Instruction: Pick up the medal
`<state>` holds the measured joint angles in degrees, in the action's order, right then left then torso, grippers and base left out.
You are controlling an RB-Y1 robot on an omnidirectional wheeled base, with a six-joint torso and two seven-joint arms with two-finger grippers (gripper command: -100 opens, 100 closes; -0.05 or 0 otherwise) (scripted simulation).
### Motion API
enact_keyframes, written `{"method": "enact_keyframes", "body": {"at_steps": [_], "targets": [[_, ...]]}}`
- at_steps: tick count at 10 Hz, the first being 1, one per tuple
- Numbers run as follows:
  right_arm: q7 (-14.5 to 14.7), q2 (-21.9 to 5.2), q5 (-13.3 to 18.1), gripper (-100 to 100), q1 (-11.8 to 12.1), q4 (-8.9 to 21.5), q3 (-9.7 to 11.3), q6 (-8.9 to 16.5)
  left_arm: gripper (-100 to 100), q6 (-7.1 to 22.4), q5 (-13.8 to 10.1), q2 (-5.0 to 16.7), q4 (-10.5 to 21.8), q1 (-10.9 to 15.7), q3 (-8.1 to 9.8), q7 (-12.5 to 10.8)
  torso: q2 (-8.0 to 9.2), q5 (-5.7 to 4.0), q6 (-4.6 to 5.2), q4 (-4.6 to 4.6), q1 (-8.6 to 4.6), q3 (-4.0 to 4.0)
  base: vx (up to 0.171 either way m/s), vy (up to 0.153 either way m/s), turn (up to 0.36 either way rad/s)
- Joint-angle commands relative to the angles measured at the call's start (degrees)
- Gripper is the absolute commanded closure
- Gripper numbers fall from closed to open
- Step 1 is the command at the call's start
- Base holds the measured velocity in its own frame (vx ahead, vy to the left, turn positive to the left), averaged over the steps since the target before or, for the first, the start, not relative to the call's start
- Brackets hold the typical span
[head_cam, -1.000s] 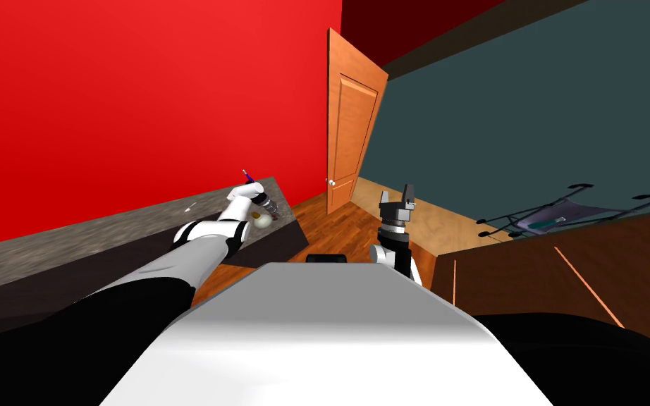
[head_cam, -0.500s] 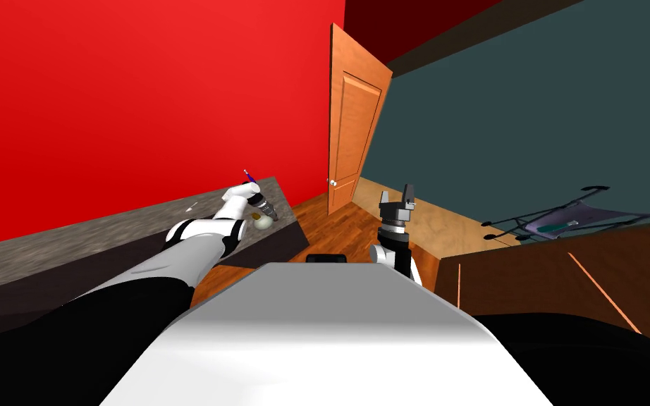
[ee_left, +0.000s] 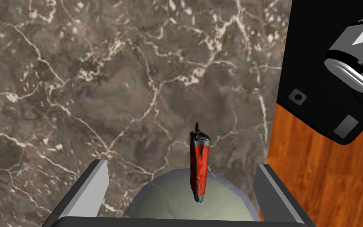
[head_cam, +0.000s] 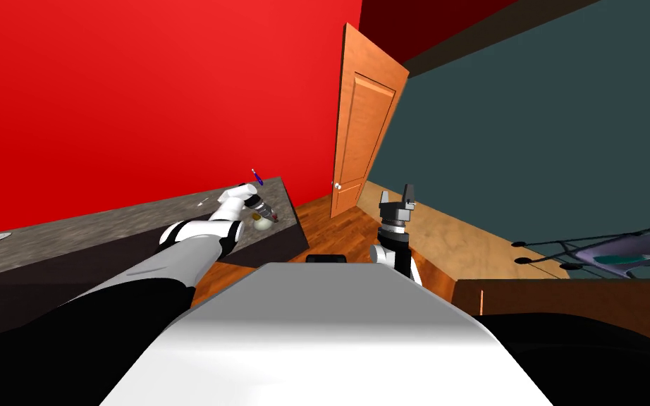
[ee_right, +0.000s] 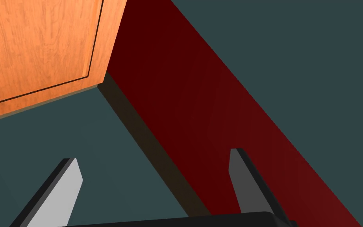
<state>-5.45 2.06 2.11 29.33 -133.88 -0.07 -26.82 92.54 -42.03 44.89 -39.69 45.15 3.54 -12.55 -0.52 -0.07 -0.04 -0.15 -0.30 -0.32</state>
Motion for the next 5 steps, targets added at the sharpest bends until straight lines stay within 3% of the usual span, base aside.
{"method": "enact_keyframes", "body": {"at_steps": [1,4,5], "targets": [[0.00,0.00,0.00,0,0.00,0.00,0.00,0.00,-100,0.15,-0.75,0.99,0.20,-1.17,0.43,2.86,0.00,0.00,0.00,0.00,0.00,0.00,0.146,-0.122,0.262],[0.00,0.00,0.00,0,0.01,0.00,0.00,0.00,-100,0.12,-1.33,1.82,0.78,-1.96,0.74,8.09,-0.10,-0.01,-0.07,0.00,-0.07,-0.04,0.164,-0.119,0.200],[0.00,0.00,0.00,0,0.00,0.00,0.00,0.00,-100,0.12,-1.33,1.82,0.78,-1.96,0.74,8.71,-0.07,0.00,0.02,-0.02,0.03,-0.04,0.055,-0.051,-0.044]]}}
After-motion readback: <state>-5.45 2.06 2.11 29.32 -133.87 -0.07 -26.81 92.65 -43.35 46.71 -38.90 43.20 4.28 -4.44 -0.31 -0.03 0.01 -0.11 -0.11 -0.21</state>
